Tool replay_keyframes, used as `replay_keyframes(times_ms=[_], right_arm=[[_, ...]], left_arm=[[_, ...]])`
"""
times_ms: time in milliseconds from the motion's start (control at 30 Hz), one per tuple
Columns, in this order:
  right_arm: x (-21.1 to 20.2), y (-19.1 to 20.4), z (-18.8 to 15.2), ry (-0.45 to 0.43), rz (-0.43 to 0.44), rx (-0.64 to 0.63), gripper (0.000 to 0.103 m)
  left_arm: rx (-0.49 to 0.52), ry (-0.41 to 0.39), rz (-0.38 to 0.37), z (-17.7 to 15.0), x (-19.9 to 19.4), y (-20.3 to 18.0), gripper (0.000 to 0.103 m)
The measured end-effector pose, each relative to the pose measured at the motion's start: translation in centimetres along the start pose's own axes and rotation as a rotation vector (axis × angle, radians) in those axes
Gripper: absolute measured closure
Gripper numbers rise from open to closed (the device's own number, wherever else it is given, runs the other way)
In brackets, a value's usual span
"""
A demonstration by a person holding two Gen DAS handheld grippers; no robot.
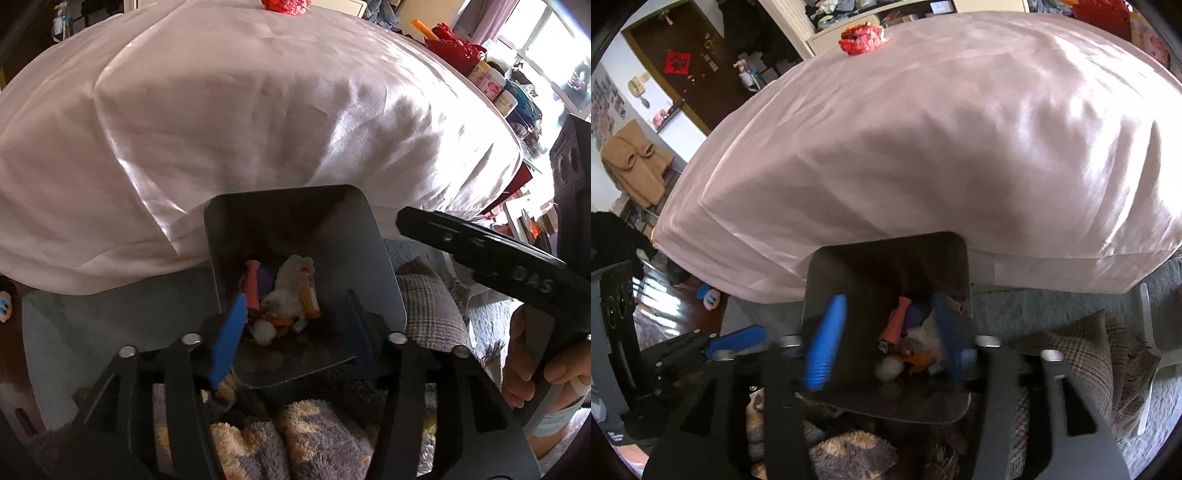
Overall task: Collect trash
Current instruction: 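Raise both open tools back toward the red wrapper on the table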
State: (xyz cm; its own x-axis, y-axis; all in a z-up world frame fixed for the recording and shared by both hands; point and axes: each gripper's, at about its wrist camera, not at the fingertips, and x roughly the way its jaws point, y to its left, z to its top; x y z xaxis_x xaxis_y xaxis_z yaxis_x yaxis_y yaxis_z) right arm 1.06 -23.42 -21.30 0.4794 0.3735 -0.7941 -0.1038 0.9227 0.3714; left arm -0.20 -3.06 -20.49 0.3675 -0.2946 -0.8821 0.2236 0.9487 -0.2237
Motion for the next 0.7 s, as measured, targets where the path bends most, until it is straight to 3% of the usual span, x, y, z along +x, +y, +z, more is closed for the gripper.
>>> replay_keyframes(times_ms=[133, 267, 367, 500, 700], right_arm=[[-0.9, -0.5, 0.5, -0.025, -0.033, -0.017, 0.007], [-2.2, -0.8, 1.5, -0.050, -0.073, -0.056, 0.005], [-3.9, -1.1, 3.3, -0.090, -0.103, -0.072, 0.005], [-6.3, -1.0, 6.3, -0.162, -0.095, -0.087, 0.004], [-8.8, 0.0, 10.9, -0.243, -0.087, -0.128, 0.004]], left_arm=[[-0.002, -0.034, 0.008, 0.1, -1.0, 0.0, 0.026], [0.010, -0.109, -0.011, 0.8, -4.2, -0.2, 0.013], [0.024, -0.192, 0.036, 2.0, -7.5, 0.2, 0.008], [0.051, -0.275, 0.090, 4.5, -11.0, 1.2, 0.008], [0.014, -0.349, 0.087, 9.7, -13.8, 2.9, 0.008]])
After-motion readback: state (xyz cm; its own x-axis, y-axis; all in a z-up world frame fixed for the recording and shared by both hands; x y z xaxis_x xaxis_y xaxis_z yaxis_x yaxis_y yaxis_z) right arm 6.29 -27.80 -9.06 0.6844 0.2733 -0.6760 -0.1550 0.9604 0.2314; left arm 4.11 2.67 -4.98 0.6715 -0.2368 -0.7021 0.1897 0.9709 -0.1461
